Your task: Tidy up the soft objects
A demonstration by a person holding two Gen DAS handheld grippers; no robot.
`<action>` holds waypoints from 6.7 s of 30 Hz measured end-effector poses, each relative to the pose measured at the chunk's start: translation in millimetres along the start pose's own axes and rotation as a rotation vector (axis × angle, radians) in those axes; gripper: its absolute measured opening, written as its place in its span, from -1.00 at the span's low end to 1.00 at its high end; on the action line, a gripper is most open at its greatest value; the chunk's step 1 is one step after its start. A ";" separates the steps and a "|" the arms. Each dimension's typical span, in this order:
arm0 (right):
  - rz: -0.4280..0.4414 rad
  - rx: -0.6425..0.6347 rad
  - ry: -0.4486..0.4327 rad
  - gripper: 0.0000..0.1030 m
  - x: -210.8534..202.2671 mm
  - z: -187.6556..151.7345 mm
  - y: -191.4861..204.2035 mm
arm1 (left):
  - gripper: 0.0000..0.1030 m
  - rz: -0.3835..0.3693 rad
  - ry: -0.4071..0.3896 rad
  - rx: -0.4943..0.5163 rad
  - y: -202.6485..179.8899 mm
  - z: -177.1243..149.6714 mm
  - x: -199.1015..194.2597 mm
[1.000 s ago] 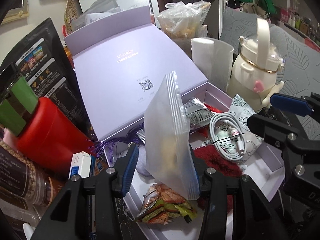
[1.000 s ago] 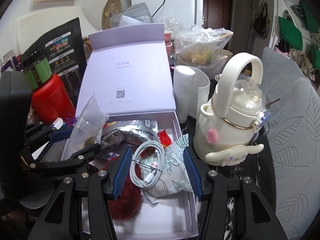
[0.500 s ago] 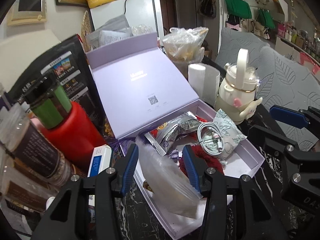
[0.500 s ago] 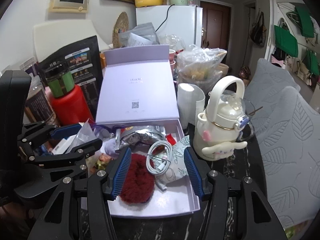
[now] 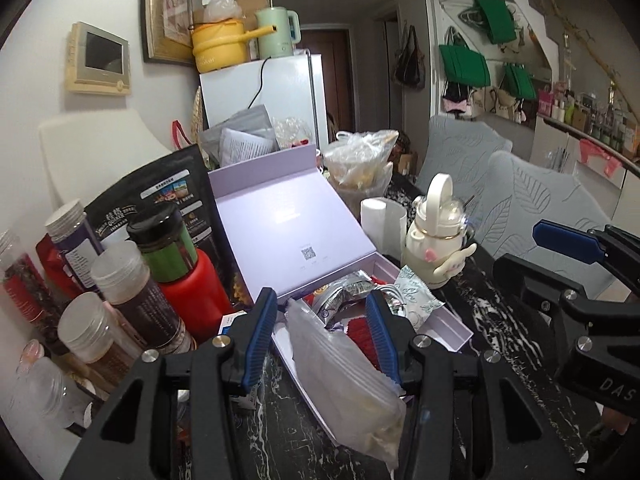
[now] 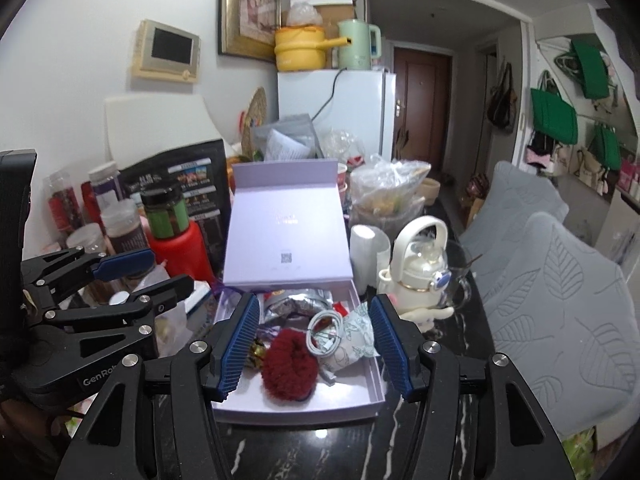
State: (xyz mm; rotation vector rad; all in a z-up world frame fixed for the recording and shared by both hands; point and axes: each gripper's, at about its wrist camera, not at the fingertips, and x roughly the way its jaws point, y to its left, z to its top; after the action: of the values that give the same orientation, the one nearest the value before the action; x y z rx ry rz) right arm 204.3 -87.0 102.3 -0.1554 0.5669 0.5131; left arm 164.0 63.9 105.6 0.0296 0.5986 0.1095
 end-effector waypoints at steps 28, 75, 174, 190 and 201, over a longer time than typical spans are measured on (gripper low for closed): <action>-0.046 0.089 0.152 0.21 57.8 -81.4 -30.8 | -0.11 -0.081 0.113 -0.056 -5.7 -43.2 99.2; 0.359 0.012 0.325 0.20 56.4 -201.4 80.8 | -0.10 -0.138 0.349 -0.062 33.8 -229.5 23.1; 0.004 -0.010 -0.010 0.22 -55.7 -87.3 13.1 | -0.10 -0.062 -0.029 0.043 -24.9 -89.2 -74.7; -0.105 0.010 -0.049 0.45 -121.5 -144.4 31.7 | -0.10 -0.035 -0.006 0.007 -38.8 -142.5 -107.2; -0.145 0.034 -0.032 0.45 -137.3 -184.1 39.6 | -0.10 -0.009 0.010 -0.036 -39.9 -173.0 -115.0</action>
State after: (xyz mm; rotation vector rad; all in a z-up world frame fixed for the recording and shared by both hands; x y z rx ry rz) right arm -1.9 -161.8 23.6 -0.1543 0.5281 0.3648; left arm -24.1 10.7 24.9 -0.0083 0.6061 0.1111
